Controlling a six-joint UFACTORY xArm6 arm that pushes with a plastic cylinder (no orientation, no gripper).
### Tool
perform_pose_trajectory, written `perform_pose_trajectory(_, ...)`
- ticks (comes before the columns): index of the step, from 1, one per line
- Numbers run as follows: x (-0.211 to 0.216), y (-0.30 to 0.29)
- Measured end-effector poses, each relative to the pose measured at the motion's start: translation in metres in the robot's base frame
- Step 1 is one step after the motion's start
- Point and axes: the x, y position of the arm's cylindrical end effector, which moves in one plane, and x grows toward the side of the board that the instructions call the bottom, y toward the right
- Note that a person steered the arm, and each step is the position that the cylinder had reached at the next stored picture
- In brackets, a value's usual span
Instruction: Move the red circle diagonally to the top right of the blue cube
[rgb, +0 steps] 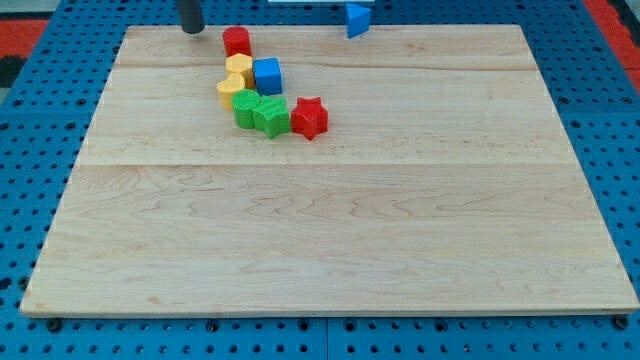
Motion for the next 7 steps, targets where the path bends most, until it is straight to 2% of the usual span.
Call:
perform_pose_trajectory(3, 0.000, -0.007)
perform_pose_trajectory(4, 0.000, -0.036)
perform_pose_trajectory(5, 0.008, -0.015)
perform_pose_trajectory(7, 0.054, 0.111)
